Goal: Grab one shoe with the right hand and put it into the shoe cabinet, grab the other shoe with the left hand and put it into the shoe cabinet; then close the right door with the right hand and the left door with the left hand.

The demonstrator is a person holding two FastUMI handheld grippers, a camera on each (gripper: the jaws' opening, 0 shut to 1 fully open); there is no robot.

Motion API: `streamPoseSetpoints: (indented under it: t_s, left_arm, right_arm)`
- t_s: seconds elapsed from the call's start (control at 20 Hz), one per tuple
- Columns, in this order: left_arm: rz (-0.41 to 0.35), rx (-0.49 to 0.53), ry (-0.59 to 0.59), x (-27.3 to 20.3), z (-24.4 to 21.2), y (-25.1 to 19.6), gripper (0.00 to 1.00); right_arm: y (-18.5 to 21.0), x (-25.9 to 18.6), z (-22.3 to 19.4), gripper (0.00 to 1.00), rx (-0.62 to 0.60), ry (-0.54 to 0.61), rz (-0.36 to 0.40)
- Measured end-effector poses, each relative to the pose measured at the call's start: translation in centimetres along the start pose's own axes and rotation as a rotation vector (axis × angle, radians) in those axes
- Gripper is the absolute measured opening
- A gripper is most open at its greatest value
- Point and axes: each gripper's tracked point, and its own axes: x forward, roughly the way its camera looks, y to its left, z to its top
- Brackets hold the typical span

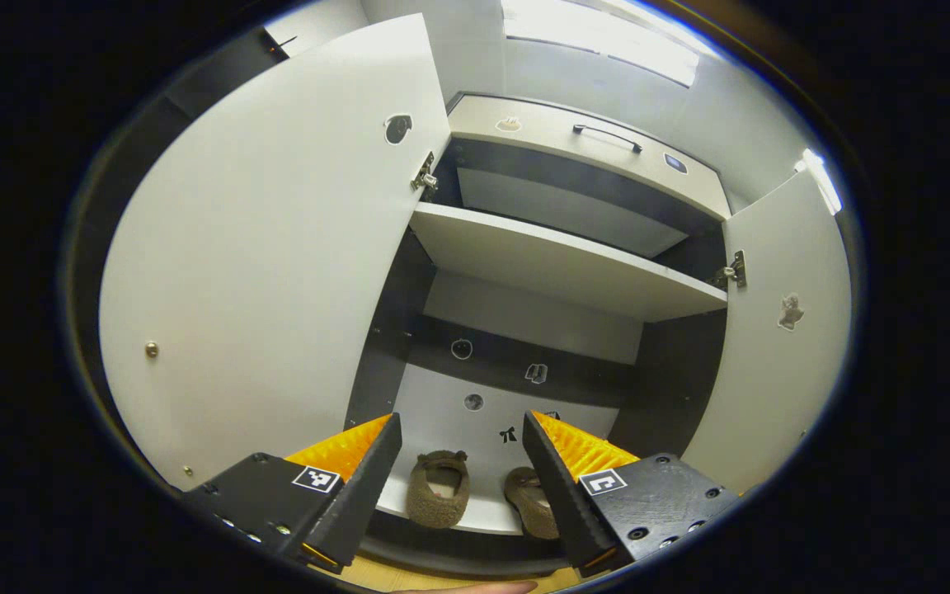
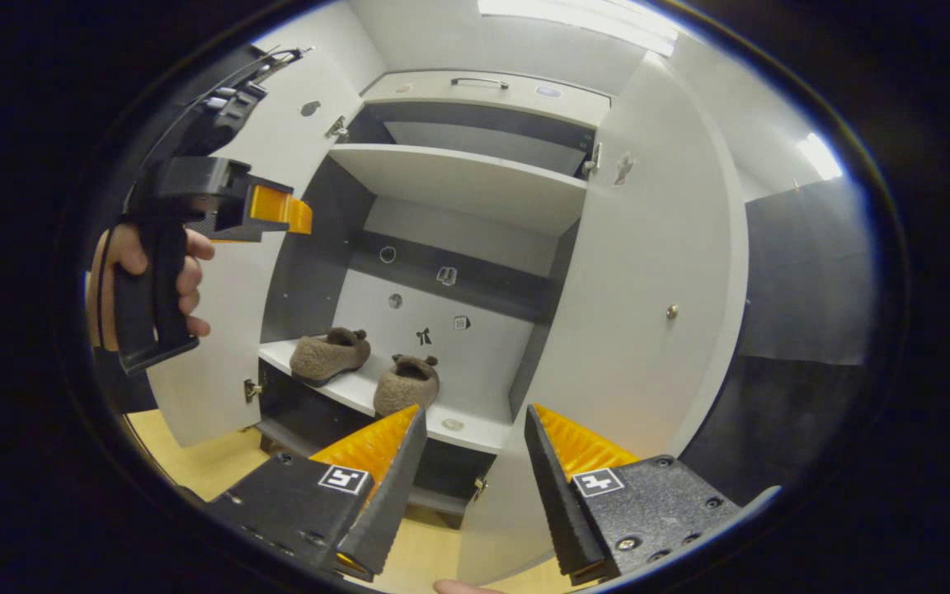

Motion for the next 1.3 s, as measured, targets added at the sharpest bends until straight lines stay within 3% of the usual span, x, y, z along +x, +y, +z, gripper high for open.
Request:
streamPoseSetpoints:
  t_s: [0.15, 0.4, 0.6, 0.75, 1.0, 1.05, 1.15, 1.3]
  left_arm:
    - [-0.027, 0.043, 0.031, -2.5, -1.0, 0.8, 0.95]
    - [-0.048, 0.102, 0.055, -5.9, -3.0, 0.4, 0.95]
    - [-0.111, 0.085, 0.088, -5.9, -4.7, -2.6, 0.95]
    - [-0.146, 0.080, 0.126, -5.6, -6.6, -4.8, 0.95]
    - [-0.175, 0.124, 0.225, -5.9, -9.5, -6.2, 0.95]
    - [-0.177, 0.140, 0.237, -6.1, -9.9, -6.2, 0.95]
    - [-0.162, 0.179, 0.249, -6.6, -10.3, -5.6, 0.95]
    - [-0.142, 0.207, 0.266, -7.0, -10.9, -4.9, 0.95]
  right_arm:
    - [-0.3, -0.8, 0.9, 0.76, 0.016, -0.018, -0.002]
    - [-3.7, -4.3, 1.4, 0.75, 0.068, -0.001, -0.042]
    - [-9.6, -9.4, 1.1, 0.75, 0.061, -0.059, -0.272]
    - [-13.2, -9.2, -1.9, 0.75, 0.045, 0.040, -0.340]
    - [-14.6, -5.5, -3.3, 0.76, 0.023, 0.107, -0.293]
    - [-14.1, -5.2, -3.4, 0.80, 0.034, 0.103, -0.266]
    - [-13.4, -5.0, -3.2, 0.70, 0.018, 0.086, -0.252]
    - [-12.7, -4.7, -3.0, 0.69, 0.002, 0.078, -0.218]
